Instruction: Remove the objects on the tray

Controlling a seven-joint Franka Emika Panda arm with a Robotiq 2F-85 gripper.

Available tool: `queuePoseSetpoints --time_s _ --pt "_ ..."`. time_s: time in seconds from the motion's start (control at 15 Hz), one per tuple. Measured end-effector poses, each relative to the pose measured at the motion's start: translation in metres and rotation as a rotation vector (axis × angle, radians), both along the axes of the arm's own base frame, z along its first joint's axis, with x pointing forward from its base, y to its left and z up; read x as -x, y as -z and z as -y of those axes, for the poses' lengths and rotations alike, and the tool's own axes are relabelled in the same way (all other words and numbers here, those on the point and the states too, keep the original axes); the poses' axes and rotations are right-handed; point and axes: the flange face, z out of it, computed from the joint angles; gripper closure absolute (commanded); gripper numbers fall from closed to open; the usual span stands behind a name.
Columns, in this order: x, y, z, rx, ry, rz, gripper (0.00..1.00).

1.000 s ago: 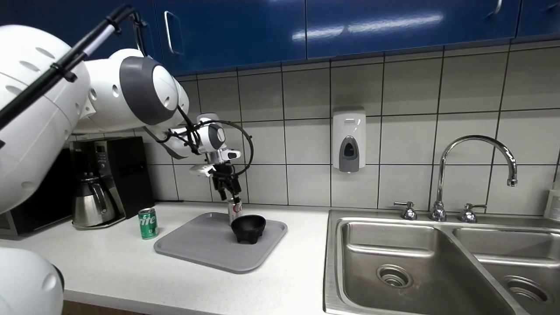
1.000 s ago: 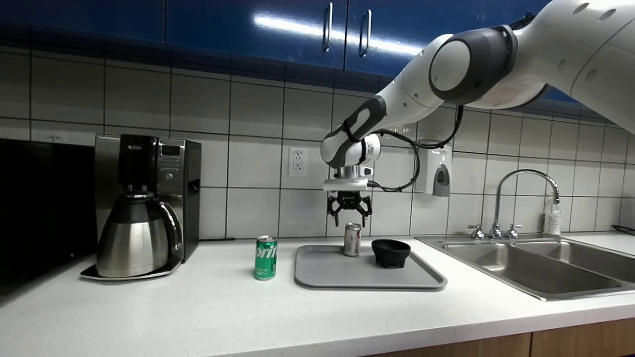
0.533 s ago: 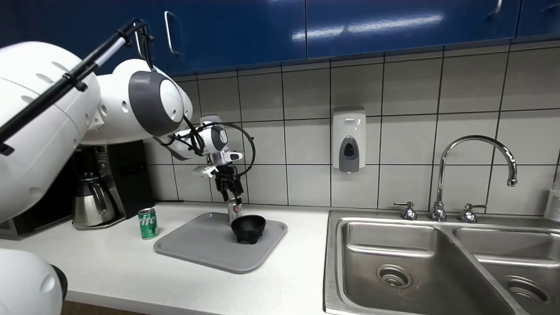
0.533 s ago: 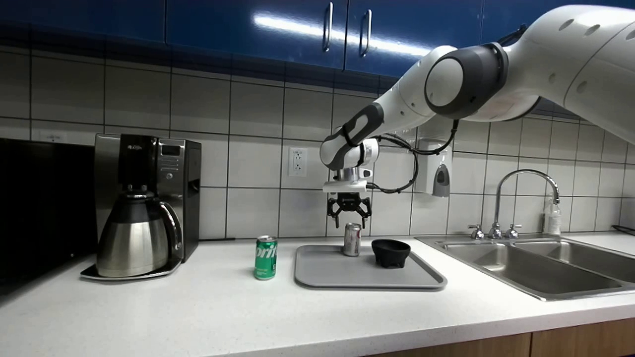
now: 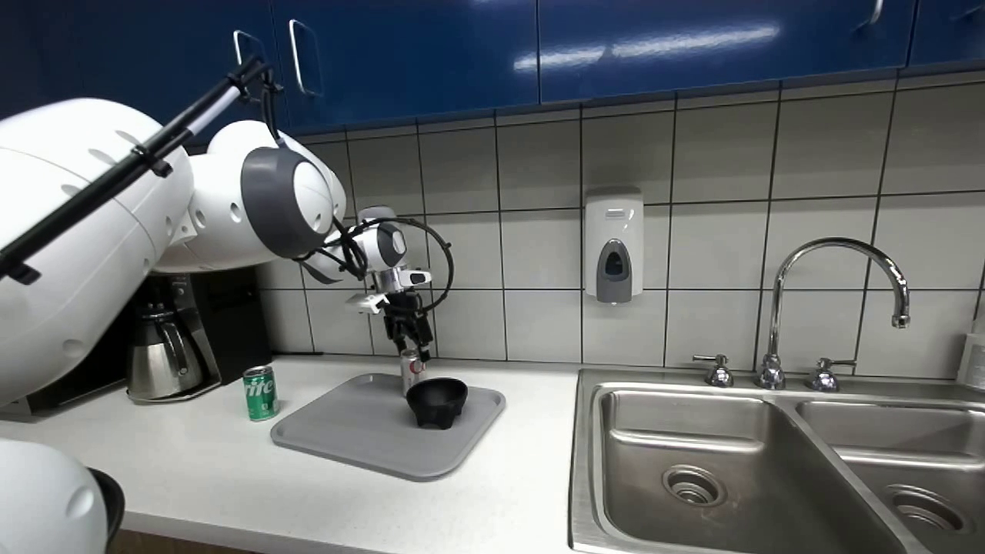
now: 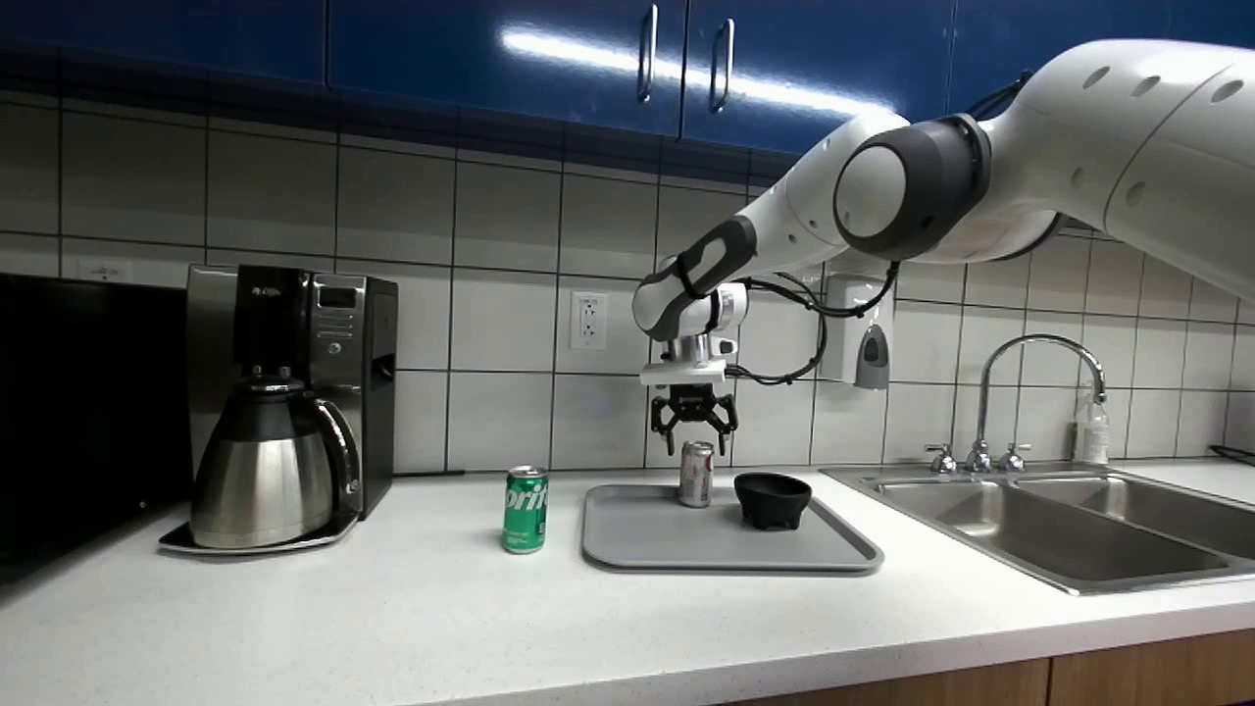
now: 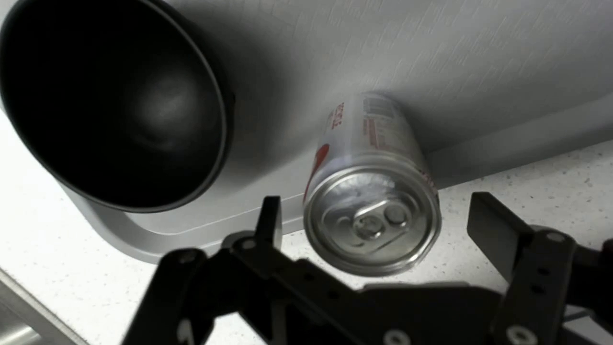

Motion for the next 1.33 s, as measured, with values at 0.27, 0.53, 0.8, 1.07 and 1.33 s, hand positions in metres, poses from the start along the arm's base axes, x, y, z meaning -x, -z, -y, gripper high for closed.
queuePoseSetpoints --time_s 0.27,0.53,0.8,1.07,1.33 --pt "-0.004 0.006 -0.004 -0.004 -0.003 0.002 0.0" --pt "-0.006 0.012 -0.006 -0.006 -0.006 0.005 0.0" --pt "-0.008 0.015 -0.007 -0.01 -0.005 0.008 0.0" --pt "-0.009 0.014 -0.006 -0.014 -0.002 0.01 0.42" --pt "-0.01 0.013 -0.005 -0.02 0.003 0.011 0.62"
